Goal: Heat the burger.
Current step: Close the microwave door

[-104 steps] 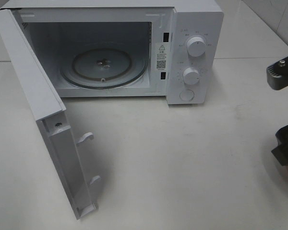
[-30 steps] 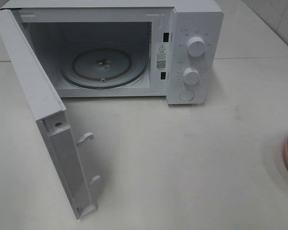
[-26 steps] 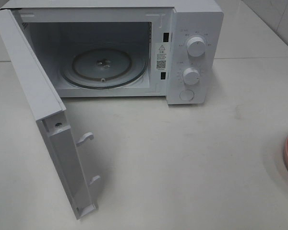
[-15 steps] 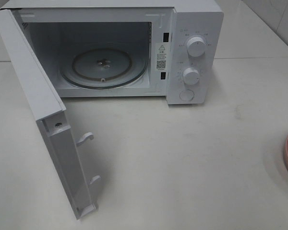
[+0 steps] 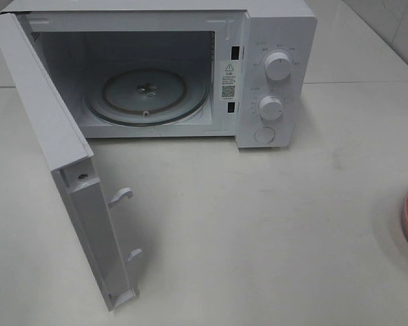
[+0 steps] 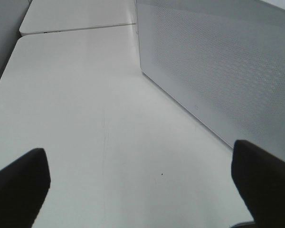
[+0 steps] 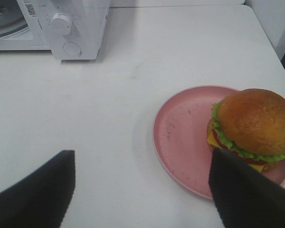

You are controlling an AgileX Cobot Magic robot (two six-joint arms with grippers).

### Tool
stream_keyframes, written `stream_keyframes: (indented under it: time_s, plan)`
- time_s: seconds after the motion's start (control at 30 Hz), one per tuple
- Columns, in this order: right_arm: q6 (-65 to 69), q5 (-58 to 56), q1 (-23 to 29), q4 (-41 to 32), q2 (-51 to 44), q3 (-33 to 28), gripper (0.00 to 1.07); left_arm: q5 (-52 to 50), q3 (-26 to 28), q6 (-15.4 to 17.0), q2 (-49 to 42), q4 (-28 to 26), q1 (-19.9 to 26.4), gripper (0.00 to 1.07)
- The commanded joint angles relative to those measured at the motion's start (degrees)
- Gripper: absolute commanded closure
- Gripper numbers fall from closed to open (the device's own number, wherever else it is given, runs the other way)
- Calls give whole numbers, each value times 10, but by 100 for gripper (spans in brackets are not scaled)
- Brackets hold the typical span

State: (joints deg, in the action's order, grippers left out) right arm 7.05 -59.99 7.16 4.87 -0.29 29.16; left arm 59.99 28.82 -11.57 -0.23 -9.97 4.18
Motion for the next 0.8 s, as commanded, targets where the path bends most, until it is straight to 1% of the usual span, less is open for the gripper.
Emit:
stream_keyframes:
  time_s: [0.03,0.2,0.23,0.27,0.3,0.33,0.37,0.4,0.43,0.47,0.5,0.53,0.57,0.6,0.63,0.67,0.7,0.8]
  plan:
    - [-9,5,-3,0,-15,0,32,-2,-1,1,-11,-4,1,9]
    - [-9,5,-3,0,-15,0,32,-14,17,1,0,-7,1,11]
    - [-9,5,-3,0,-15,0,32,-28,19,0,13,-4,1,15]
    - [-9,5,-3,0,-15,0,32,-28,19,0,13,-4,1,15]
    - [-9,5,-3,0,-15,0,32,-37,19,0,21,-4,1,19]
    - [-9,5,-3,0,-15,0,32,-56,19,0,40,-4,1,28]
    - [-9,5,-3,0,-15,0,32,-56,19,0,40,-4,1,28]
    - [-9,5,-3,0,-15,0,32,-79,19,0,59,-4,1,40]
    - [-9,5,-3,0,-15,0,32,-79,19,0,59,-4,1,40]
    - [-9,5,-3,0,-15,0,32,-98,19,0,83,-4,1,54]
    - [-9,5,-3,0,-15,0,32,-104,19,0,92,-4,1,60]
    - [-9,5,-3,0,-15,0,32,-104,19,0,92,-4,1,60]
    - [-9,5,-3,0,-15,0,32,-123,17,0,121,-4,1,73]
    - [-9,5,-3,0,-15,0,32,-137,14,0,136,-4,1,80]
    - [-9,5,-3,0,-15,0,32,-137,14,0,136,-4,1,80]
    - [-9,5,-3,0,-15,0,32,-168,4,0,162,-4,1,96]
    - [-9,5,-3,0,-15,0,32,-207,-9,-2,184,-4,1,107]
    - [-9,5,-3,0,-15,0,32,-235,-19,-2,196,-5,1,107]
